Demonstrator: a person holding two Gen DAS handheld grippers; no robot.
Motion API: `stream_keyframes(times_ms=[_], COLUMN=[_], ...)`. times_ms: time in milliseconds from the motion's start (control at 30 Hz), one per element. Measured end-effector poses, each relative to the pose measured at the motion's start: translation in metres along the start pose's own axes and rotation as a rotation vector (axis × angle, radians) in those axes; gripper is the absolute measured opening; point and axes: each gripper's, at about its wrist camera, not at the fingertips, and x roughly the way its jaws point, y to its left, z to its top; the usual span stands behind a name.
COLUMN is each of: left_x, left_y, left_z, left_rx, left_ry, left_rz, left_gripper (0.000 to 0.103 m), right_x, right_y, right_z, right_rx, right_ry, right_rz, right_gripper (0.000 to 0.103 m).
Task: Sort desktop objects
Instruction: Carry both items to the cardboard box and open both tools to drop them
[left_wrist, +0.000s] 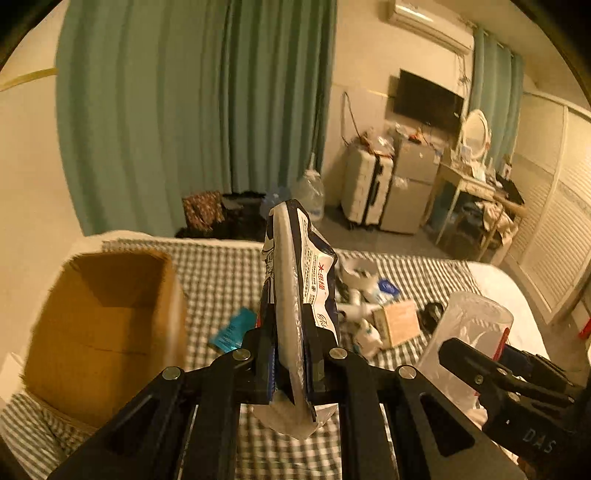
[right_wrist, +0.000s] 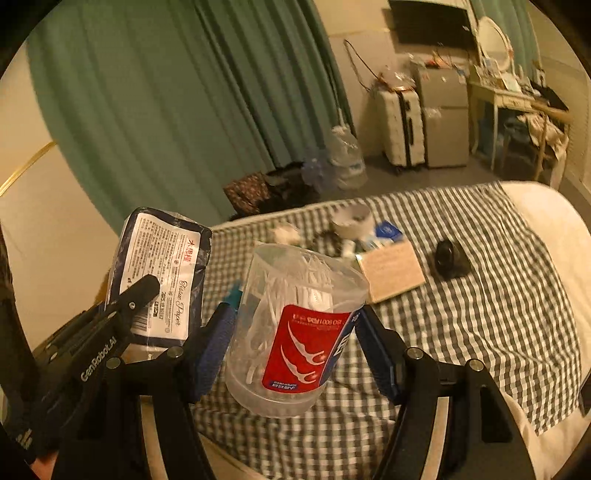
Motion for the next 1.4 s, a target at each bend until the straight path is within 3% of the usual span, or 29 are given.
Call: stream_keyframes(times_ms=[367,567,700,1200,1400], left_x=[-0.033,-0.025,-0.011,0.027,0.036], left_y=[0.107,0.165,0.196,0.243,0.253], left_z=[0.029,0.016,0.002,-0.048,-0.057], left_rx=[-0.071,-0.092,-0.146,-0.175,-0.176], left_ry=[-0.064,-0.037,0.000,0.114,0.137], left_rz=[0.116,0.213,0.233,0.269,0.283], left_gripper=[0.011,0.011,0.011,0.011,0.011], right_x=[-0.009,0.008,0.028,0.116,0.134], right_y=[0.115,0.172,0.203,0.250,0.260], right_z=[0.011,0.001,-0.009,-0.033,-0.038], right_rx=[-0.155,-0.237,-0.278,-0.359,-0.371], right_ry=[0.005,0.043,0.093,0.239,0.257], right_rz=[0.132,0.197,0.228,0.234,0.233], right_gripper=[0.067,0.067,0.067,0.067,0.060])
